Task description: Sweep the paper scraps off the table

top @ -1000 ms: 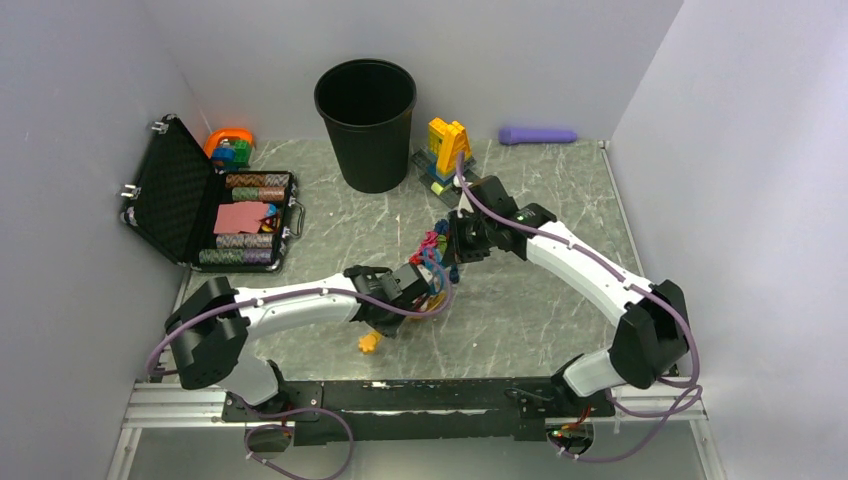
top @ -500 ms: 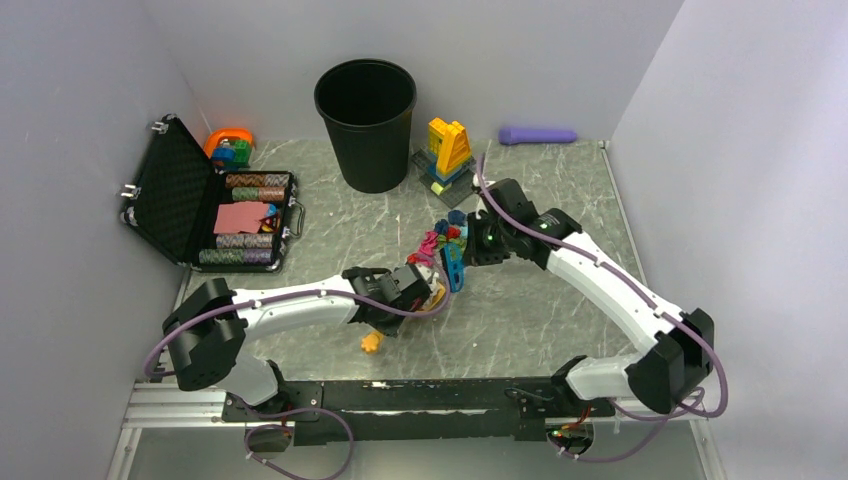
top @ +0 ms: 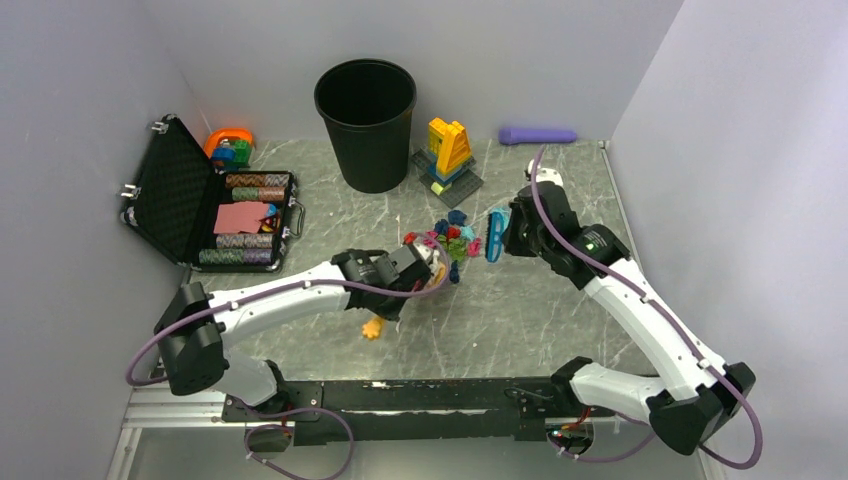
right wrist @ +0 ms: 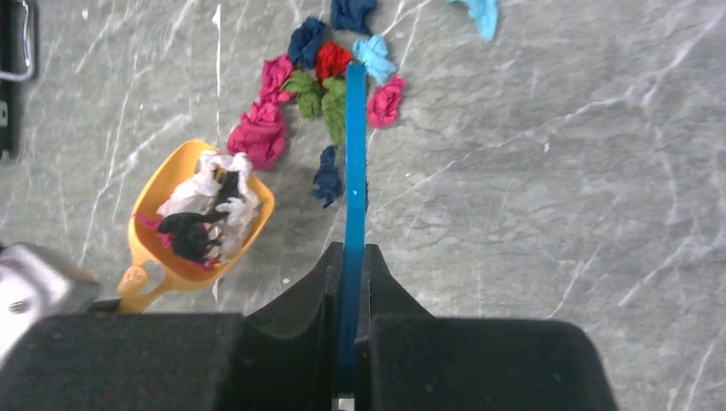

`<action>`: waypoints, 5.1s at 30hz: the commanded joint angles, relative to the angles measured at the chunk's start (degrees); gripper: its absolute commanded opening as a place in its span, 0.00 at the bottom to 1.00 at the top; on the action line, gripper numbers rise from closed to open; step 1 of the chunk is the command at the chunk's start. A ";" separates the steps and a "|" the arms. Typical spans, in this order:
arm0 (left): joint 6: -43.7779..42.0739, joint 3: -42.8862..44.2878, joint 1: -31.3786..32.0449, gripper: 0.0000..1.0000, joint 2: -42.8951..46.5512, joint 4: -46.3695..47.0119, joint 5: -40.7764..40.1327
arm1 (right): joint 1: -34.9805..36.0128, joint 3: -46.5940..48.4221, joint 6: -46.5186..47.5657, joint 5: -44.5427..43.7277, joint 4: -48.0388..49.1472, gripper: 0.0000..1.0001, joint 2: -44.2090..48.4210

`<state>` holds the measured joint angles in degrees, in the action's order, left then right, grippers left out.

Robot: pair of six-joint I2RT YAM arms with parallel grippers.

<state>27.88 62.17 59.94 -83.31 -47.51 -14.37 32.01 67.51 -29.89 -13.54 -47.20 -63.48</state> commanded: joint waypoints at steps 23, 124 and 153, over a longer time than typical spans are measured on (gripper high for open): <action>-14.85 56.18 -25.86 0.00 -21.21 -17.81 13.57 | -1.30 -3.12 0.73 -0.72 2.84 0.00 4.33; -6.20 -7.08 -47.89 0.00 32.30 2.84 21.34 | 2.98 9.29 -11.82 18.50 10.87 0.00 -36.73; -4.43 -7.09 -18.91 0.00 9.77 2.06 10.31 | -12.33 3.70 -17.91 34.43 32.59 0.00 -26.76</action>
<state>23.38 54.54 39.70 -72.40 -45.45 -3.57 19.25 73.14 -42.59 11.84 -27.29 -89.49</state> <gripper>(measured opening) 0.210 0.088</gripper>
